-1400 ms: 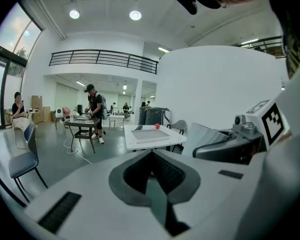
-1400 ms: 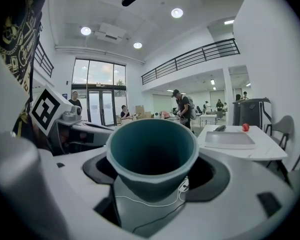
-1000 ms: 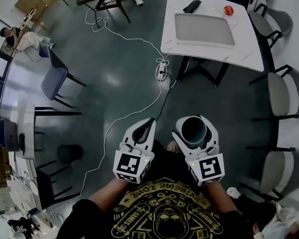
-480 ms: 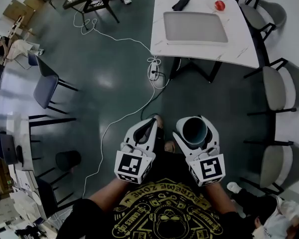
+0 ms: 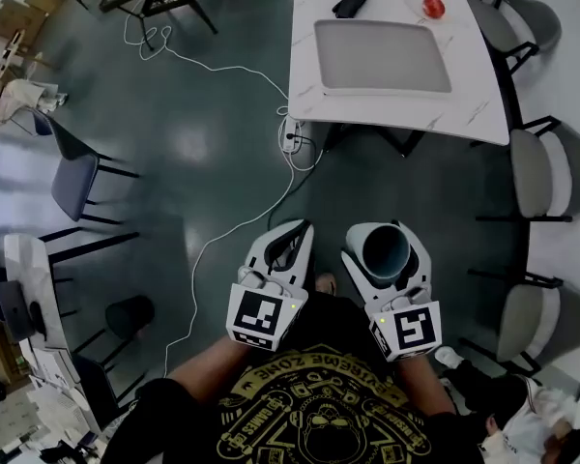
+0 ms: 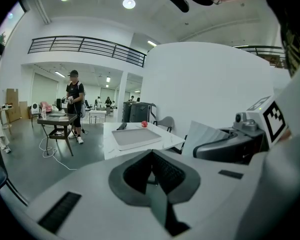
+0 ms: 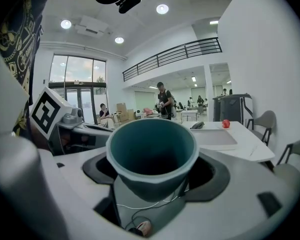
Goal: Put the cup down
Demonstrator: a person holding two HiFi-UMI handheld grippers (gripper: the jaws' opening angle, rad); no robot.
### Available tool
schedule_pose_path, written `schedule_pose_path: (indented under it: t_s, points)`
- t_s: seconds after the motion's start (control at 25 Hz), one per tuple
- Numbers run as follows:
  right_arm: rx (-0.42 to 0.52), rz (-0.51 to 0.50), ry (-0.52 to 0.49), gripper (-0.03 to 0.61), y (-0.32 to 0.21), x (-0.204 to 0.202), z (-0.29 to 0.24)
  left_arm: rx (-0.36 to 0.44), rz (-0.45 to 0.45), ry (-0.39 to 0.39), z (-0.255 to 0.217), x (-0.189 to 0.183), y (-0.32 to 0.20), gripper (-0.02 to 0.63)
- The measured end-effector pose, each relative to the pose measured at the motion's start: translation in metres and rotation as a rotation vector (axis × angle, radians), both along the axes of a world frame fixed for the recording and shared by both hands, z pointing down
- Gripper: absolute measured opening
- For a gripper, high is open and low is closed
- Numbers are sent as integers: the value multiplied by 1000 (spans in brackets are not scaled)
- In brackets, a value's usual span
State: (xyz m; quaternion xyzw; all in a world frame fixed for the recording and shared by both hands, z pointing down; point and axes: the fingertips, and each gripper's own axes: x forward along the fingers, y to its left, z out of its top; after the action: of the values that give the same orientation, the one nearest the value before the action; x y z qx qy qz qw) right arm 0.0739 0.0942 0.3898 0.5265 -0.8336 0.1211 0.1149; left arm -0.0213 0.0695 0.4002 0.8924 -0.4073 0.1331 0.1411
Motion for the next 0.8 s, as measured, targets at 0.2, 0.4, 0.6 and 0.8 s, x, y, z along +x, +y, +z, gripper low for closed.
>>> schedule_pose_path:
  t_s: [0.2, 0.4, 0.6, 0.8]
  points:
    - [-14, 25, 17, 382, -33, -4, 1, -5, 23, 14, 1, -3, -37, 11]
    - [-17, 52, 40, 382, -62, -8, -1, -5, 39, 39, 2, -7, -72, 11]
    - [-6, 90, 63, 382, -85, -13, -9, 14, 69, 74, -4, -12, -100, 11]
    - [22, 130, 76, 382, -104, -14, -22, 46, 98, 86, -15, -14, -125, 11]
